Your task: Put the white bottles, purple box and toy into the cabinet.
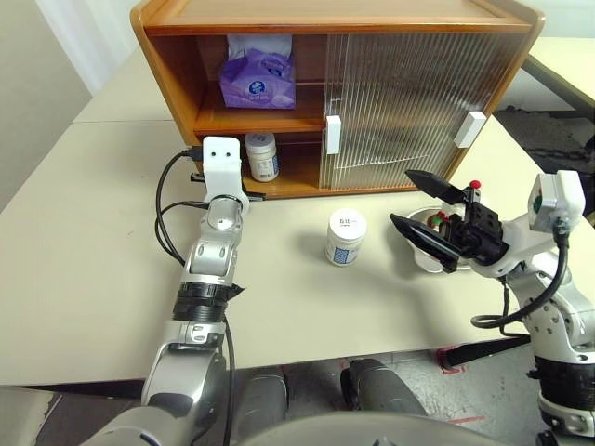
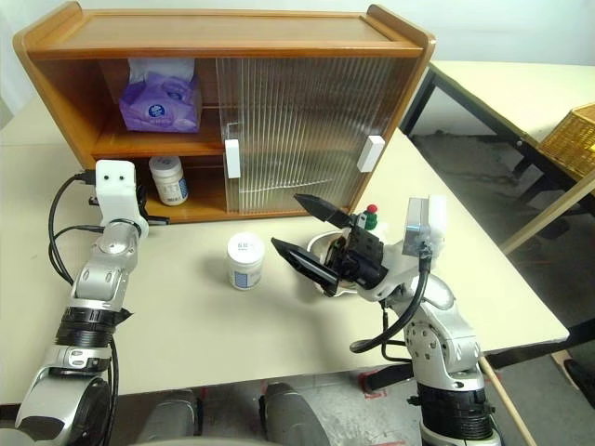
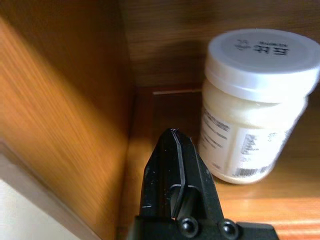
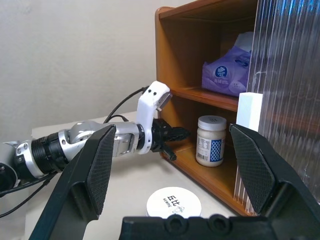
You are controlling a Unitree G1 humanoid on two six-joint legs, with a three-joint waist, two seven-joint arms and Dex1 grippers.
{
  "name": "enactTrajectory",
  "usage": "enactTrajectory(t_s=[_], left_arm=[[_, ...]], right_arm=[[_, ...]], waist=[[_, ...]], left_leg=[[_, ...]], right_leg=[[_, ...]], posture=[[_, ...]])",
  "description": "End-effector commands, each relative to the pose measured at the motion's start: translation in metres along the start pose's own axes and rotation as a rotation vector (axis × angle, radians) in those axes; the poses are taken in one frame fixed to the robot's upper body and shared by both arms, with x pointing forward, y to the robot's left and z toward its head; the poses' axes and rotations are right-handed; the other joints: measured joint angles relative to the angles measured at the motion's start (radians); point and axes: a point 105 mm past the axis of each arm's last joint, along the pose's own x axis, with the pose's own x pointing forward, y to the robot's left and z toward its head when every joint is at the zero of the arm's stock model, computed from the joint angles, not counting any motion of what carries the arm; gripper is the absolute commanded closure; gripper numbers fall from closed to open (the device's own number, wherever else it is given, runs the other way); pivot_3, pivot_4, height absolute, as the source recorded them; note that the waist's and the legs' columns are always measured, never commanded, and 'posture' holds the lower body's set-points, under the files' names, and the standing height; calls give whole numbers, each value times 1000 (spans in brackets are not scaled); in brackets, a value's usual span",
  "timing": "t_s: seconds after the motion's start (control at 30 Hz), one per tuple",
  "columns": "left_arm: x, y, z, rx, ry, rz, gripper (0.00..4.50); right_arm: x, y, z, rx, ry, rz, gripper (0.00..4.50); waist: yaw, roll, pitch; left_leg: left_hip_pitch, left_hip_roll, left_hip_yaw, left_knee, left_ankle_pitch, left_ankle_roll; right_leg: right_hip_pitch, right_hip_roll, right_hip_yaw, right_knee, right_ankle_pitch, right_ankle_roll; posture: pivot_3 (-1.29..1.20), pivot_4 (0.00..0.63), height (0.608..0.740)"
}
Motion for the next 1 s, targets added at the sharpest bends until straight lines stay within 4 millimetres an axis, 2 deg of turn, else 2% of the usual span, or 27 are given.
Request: enactTrajectory(t_s=[0.03, 0.7, 1.0], left_arm=[[3, -2, -8, 42, 25, 20, 4486], [16, -31, -1, 23, 10, -63, 4486], [18, -47, 6, 56, -13, -146, 4486]], right_arm=[[-4, -1, 0, -10, 7, -13, 0], [-4, 0, 0, -14, 7, -20, 0], [5, 2, 5, -20, -3, -21, 0]], waist=[[0, 0, 0], [-6, 0, 0], [-8, 0, 0]], left_leg=[[0, 0, 0, 0, 0, 0], [0, 0, 0, 0, -1, 1], [0, -1, 0, 1, -1, 2]], right_leg=[[0, 0, 0, 0, 0, 0], [1, 0, 0, -1, -1, 1], [1, 0, 0, -1, -1, 2]], posture=[[-134, 63, 740], [-150, 64, 740], [-160, 58, 740]])
